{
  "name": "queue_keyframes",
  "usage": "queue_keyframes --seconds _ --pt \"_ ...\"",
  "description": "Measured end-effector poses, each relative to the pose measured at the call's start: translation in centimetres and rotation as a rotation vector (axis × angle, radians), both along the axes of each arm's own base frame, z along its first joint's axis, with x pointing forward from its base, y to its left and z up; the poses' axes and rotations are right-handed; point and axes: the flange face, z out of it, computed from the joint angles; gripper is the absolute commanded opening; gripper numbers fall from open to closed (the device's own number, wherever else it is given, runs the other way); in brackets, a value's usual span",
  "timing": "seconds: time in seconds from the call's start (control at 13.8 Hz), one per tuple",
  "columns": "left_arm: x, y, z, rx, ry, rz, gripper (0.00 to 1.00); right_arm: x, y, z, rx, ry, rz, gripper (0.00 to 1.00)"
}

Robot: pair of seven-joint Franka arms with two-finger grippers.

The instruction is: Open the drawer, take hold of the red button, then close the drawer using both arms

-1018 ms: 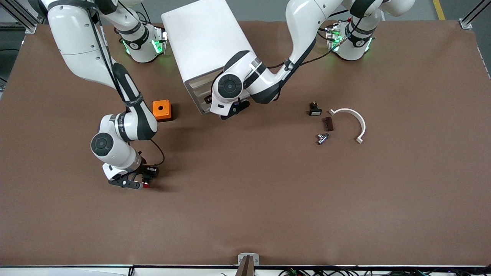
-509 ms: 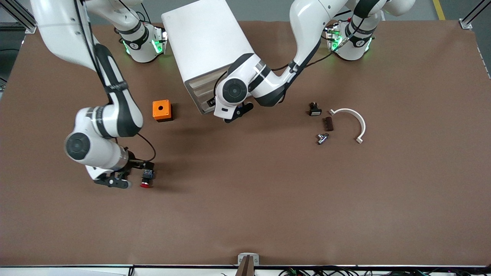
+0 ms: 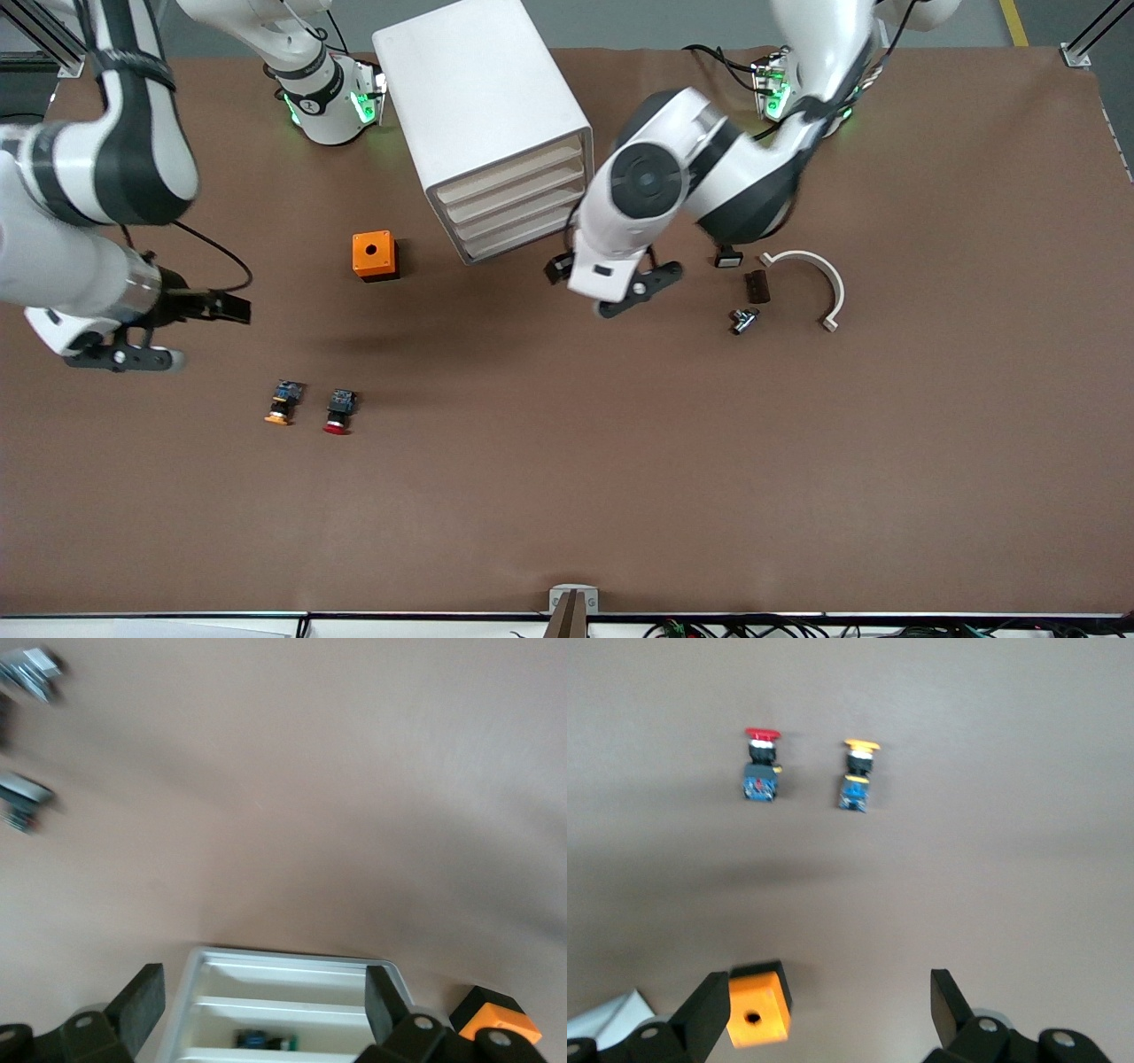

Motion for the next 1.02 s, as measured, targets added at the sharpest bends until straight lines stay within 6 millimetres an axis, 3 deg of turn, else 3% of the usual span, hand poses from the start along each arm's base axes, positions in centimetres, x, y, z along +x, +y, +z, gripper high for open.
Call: queue_keyframes --seconds 0.22,0.44,0.73,0.87,1.02 --pt "1.1 9.0 8.0 0.045 -0.035 -0.124 0.99 -0.6 -4.3 4.6 0.013 0.006 0.015 1.0" --pt "1.7 18.5 13.3 0.038 -0.025 -0.249 0.99 -0.6 -7.1 6.1 0.015 -0.013 -0.009 1.0" --pt "2.6 31.3 16.0 0.0 -0.004 -0.35 0.99 -0.4 -7.0 6.7 0.014 -0.026 -0.008 1.0" --pt "2.3 36.1 16.2 -0.02 -0.003 -0.384 0.99 -0.2 -6.8 7.3 0.012 -0.041 -0.002 1.0" --pt "1.6 39.7 16.3 -0.027 -0.008 -0.419 0.99 0.1 -6.3 9.1 -0.001 -0.072 0.01 1.0"
